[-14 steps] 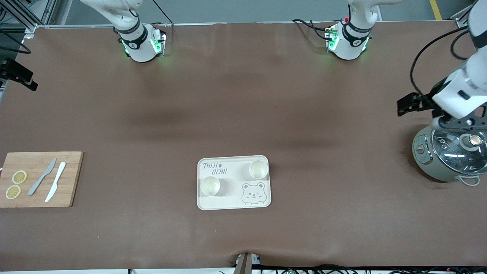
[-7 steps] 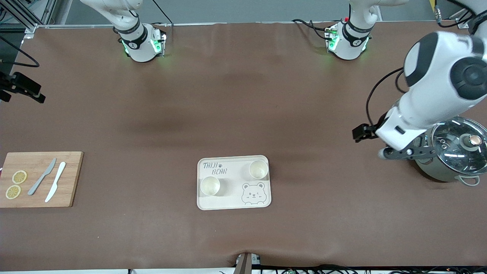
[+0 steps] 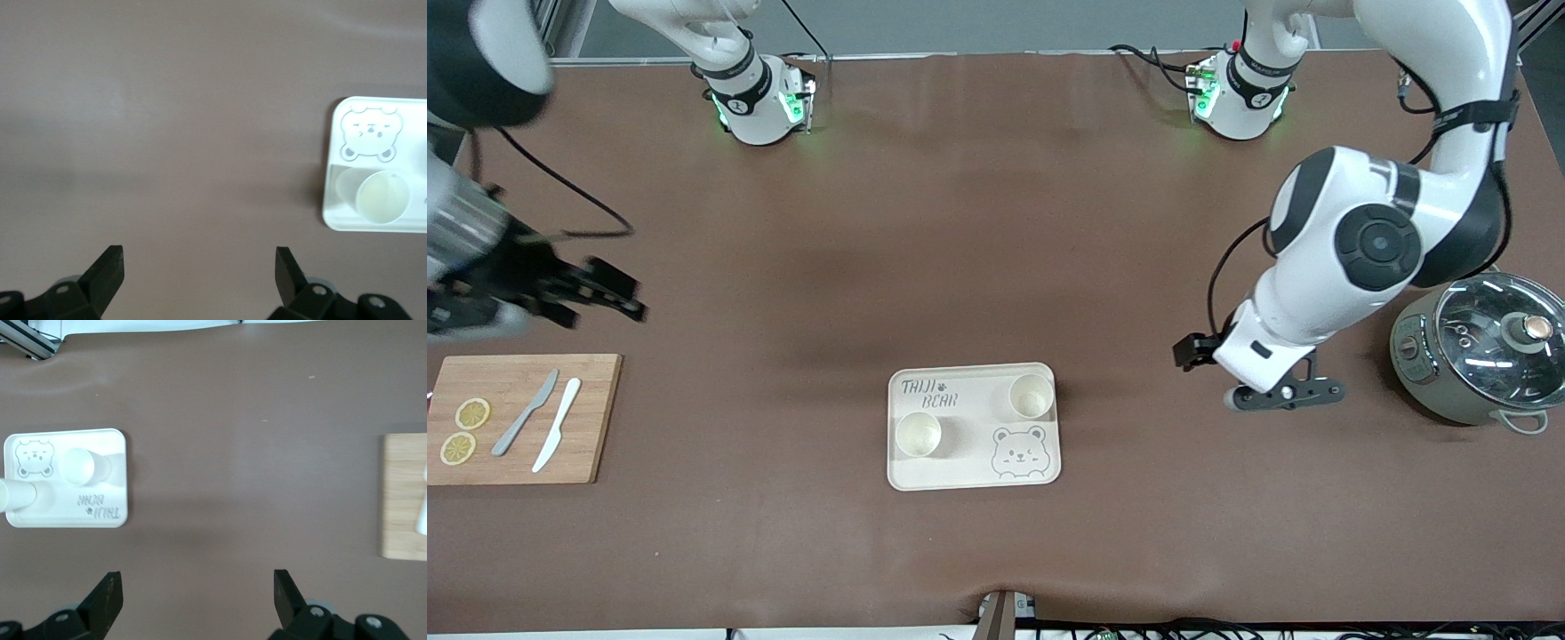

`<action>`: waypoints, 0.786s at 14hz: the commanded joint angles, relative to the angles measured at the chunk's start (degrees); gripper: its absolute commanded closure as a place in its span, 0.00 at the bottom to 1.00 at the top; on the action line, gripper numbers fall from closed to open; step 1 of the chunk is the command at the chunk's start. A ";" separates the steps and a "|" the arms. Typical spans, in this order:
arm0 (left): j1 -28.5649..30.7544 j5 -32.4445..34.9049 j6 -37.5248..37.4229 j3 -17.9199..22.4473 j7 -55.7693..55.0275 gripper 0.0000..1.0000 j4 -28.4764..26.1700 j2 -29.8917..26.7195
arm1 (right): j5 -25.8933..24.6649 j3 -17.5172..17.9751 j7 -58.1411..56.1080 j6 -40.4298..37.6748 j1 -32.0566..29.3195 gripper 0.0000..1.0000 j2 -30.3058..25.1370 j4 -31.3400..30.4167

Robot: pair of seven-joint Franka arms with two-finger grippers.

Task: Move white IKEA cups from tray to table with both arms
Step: 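Move the left gripper and the right gripper toward the white cups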

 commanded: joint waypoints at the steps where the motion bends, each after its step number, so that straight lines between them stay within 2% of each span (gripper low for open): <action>1: -2.57 -1.03 2.23 0.20 -4.89 0.00 3.30 3.53 | -0.62 -0.58 5.29 3.00 4.81 0.00 7.50 4.26; 4: -6.18 -1.47 6.27 0.20 -9.73 0.00 3.30 5.99 | -6.51 -0.50 13.36 4.24 9.91 0.00 15.16 9.01; 8: -10.13 -1.29 12.69 0.29 -16.15 0.00 3.30 10.73 | -6.78 -0.58 16.99 12.04 14.22 0.00 22.02 11.05; 11: -11.81 -1.12 17.00 0.38 -17.04 0.00 3.30 13.90 | -6.78 -0.85 18.49 18.20 16.51 0.00 26.42 11.57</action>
